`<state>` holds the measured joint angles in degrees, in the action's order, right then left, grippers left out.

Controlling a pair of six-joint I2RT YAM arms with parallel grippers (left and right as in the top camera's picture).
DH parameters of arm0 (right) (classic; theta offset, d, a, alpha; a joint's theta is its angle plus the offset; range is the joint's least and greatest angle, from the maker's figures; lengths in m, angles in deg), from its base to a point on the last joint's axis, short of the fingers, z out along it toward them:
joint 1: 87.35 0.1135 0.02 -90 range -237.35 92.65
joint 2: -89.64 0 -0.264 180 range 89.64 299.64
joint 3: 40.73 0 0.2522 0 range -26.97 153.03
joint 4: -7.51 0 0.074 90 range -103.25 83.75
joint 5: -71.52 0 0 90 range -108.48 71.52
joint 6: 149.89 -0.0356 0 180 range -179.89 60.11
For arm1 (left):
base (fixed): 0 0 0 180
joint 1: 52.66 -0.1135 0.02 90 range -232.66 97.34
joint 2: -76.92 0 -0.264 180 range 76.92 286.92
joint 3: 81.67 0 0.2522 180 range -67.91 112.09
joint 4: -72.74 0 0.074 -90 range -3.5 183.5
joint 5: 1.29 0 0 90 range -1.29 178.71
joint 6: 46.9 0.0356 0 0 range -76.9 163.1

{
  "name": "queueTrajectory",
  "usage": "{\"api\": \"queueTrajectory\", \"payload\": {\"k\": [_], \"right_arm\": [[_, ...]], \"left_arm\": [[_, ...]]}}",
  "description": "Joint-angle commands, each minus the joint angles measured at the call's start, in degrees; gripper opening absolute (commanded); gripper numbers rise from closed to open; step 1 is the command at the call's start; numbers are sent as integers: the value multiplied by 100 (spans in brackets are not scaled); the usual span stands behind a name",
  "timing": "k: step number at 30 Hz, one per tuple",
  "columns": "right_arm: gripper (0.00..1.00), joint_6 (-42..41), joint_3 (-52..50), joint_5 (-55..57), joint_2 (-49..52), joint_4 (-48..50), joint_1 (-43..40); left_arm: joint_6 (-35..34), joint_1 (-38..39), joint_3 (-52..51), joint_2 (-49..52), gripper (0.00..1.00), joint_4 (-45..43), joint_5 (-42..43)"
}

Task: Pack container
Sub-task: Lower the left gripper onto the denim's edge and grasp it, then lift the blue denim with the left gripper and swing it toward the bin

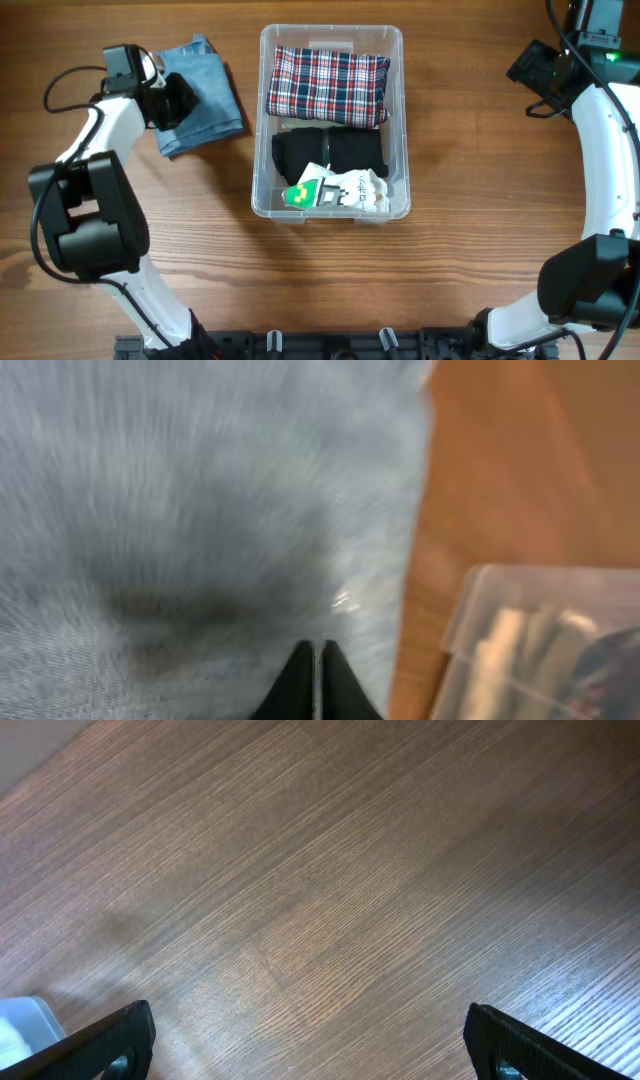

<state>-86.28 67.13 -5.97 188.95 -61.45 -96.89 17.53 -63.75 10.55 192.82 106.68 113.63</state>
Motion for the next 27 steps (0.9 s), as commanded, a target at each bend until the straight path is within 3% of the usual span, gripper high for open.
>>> {"api": "queueTrajectory", "payload": {"k": [1, 3, 8, 12, 14, 18, 23, 27], "right_arm": [[100, -74, -11, 98, 59, 20, -7], [100, -74, -11, 101, 57, 22, -9], [100, -72, -11, 101, 57, 39, -7], [100, -72, -11, 101, 57, 37, -9], [100, -74, -11, 101, 57, 39, -7], [100, -74, -11, 101, 57, 39, -9], [100, -74, -11, 101, 59, 39, -7], [100, -74, -11, 101, 57, 39, -7]], "left_arm": [[-17, -302, -37, -826, 19, -264, -103], [-17, -481, -37, -1051, 29, -284, -509], [439, -994, -39, -1178, 78, -136, -981], [492, -1204, -46, -1075, 90, 258, -984], [837, -1266, -46, -1003, 98, 439, -984], [1222, -1342, -46, -791, 100, 826, -944], [1620, -1346, -46, -461, 100, 815, 92], [1624, -1353, -46, -146, 100, 774, 153]]}}
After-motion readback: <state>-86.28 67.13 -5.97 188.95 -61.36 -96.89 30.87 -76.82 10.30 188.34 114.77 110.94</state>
